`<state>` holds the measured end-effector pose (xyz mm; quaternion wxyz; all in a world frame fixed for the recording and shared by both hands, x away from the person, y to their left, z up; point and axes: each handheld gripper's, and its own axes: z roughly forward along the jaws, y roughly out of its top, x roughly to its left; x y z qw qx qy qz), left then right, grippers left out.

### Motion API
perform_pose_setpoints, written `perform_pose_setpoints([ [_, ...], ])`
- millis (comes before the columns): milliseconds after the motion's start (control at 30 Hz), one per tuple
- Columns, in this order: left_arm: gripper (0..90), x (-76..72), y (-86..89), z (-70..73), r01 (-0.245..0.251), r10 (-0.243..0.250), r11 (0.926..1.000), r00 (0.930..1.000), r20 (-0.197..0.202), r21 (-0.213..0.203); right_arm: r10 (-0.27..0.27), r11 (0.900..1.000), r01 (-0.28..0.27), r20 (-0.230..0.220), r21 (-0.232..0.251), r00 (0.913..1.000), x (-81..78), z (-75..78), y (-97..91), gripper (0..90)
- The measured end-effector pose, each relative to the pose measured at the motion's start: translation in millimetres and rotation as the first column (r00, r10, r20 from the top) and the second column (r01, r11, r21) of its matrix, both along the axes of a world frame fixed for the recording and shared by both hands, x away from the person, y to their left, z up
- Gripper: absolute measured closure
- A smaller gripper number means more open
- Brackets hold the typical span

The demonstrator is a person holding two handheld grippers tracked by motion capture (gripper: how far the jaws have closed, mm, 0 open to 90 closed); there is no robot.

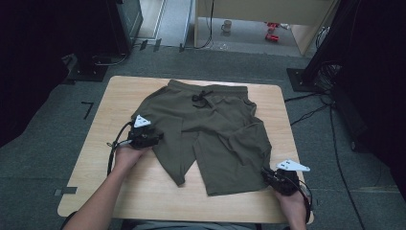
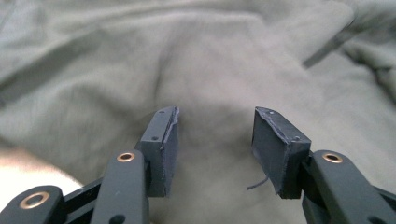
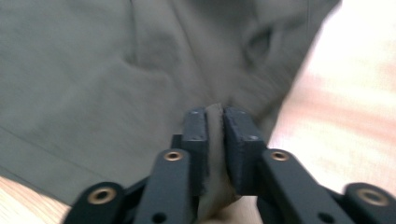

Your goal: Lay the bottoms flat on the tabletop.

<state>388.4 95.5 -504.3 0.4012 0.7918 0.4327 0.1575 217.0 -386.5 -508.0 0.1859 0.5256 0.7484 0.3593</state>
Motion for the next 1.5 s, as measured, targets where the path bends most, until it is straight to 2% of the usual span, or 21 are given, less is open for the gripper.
perform_pose_setpoints([
  [33, 51.1, 0.0, 0.0, 0.0, 0.000, 0.000, 1.0000, 1.0000, 0.000, 0.000, 0.000, 1.0000, 0.000, 0.000, 0.000, 1.0000, 0.0, 0.0, 0.0, 75.9],
  [67, 51.1, 1.4, -2.0, 1.9, 0.003, -0.003, 1.0000, 1.0000, 0.009, 0.005, 0.001, 1.0000, -0.001, 0.025, 0.006, 0.9997, -0.2, 2.6, 1.4, 73.3],
  [100, 49.9, 5.2, -7.0, 5.5, 0.005, -0.005, 0.9998, 0.9994, 0.034, 0.021, 0.000, 0.9999, -0.001, 0.070, 0.015, 0.9976, 1.8, 7.3, 3.4, 69.8],
  [267, 49.1, 18.3, -18.8, 14.8, 0.024, -0.025, 0.9994, 0.9992, 0.031, 0.025, -0.012, 0.9994, 0.009, 0.090, 0.034, 0.9959, 15.8, 16.5, 8.2, 67.6],
  [367, 48.6, 28.1, -29.1, 18.1, 0.040, -0.042, 0.9978, 0.9984, 0.039, 0.053, -0.001, 0.9998, -0.001, 0.109, 0.022, 0.9940, 28.6, 23.9, 16.2, 66.5],
  [400, 48.3, 32.7, -33.4, 17.8, 0.044, -0.046, 0.9969, 0.9985, 0.031, 0.065, 0.018, 0.9995, -0.021, 0.116, 0.022, 0.9931, 38.0, 28.2, 22.7, 64.0],
  [567, 47.5, 48.9, -47.1, 10.5, 0.042, -0.042, 0.9968, 0.9991, 0.004, 0.068, 0.042, 0.9986, -0.045, 0.127, 0.026, 0.9911, 49.8, 32.6, 33.8, 62.6],
  [700, 47.1, 56.1, -56.6, 3.5, 0.033, -0.033, 0.9972, 0.9994, 0.004, 0.067, 0.061, 0.9976, -0.065, 0.122, 0.023, 0.9906, 61.0, 29.3, 43.8, 61.7],
  [867, 47.0, 61.4, -64.7, -7.7, 0.033, -0.032, 0.9938, 0.9995, -0.006, 0.106, 0.080, 0.9964, -0.083, 0.105, 0.018, 0.9912, 75.5, 19.1, 53.8, 60.0],
  [1033, 49.0, 60.7, -66.2, -9.8, 0.023, -0.024, 0.9943, 0.9996, 0.013, 0.104, 0.093, 0.9956, -0.094, 0.113, 0.002, 0.9892, 89.5, 14.7, 64.5, 58.4],
  [1167, 55.4, 57.1, -66.4, -11.5, 0.010, -0.012, 0.9962, 0.9995, 0.029, 0.087, 0.097, 0.9953, -0.097, 0.087, 0.002, 0.9915, 103.1, 6.3, 72.7, 55.2],
  [1200, 59.2, 56.0, -66.6, -11.5, 0.011, -0.013, 0.9965, 0.9995, 0.030, 0.083, 0.095, 0.9954, -0.096, 0.072, 0.004, 0.9928, 106.4, 3.6, 74.1, 55.1],
  [1233, 70.3, 54.7, -66.9, -10.8, 0.015, -0.017, 0.9965, 0.9996, 0.025, 0.082, 0.092, 0.9957, -0.093, 0.063, 0.008, 0.9937, 111.7, -2.1, 75.6, 54.8],
  [1267, 74.0, 54.7, -66.9, -10.8, 0.015, -0.017, 0.9965, 0.9996, 0.025, 0.082, 0.092, 0.9957, -0.093, 0.063, 0.008, 0.9937, 111.7, -2.1, 75.6, 54.8],
  [1300, 74.0, 54.5, -66.7, -10.4, 0.015, -0.017, 0.9968, 0.9997, 0.018, 0.079, 0.090, 0.9959, -0.090, 0.058, 0.009, 0.9943, 113.9, -4.6, 75.9, 54.6],
  [1333, 81.5, 54.5, -65.2, -10.0, 0.016, -0.016, 0.9975, 0.9998, 0.007, 0.069, 0.080, 0.9966, -0.081, 0.045, 0.018, 0.9958, 117.0, -9.0, 75.9, 54.2],
  [1500, 87.4, 55.6, -60.4, -7.4, 0.016, -0.014, 0.9981, 0.9996, -0.026, 0.060, 0.067, 0.9972, -0.068, 0.037, 0.030, 0.9971, 118.5, -13.0, 74.4, 53.0],
])
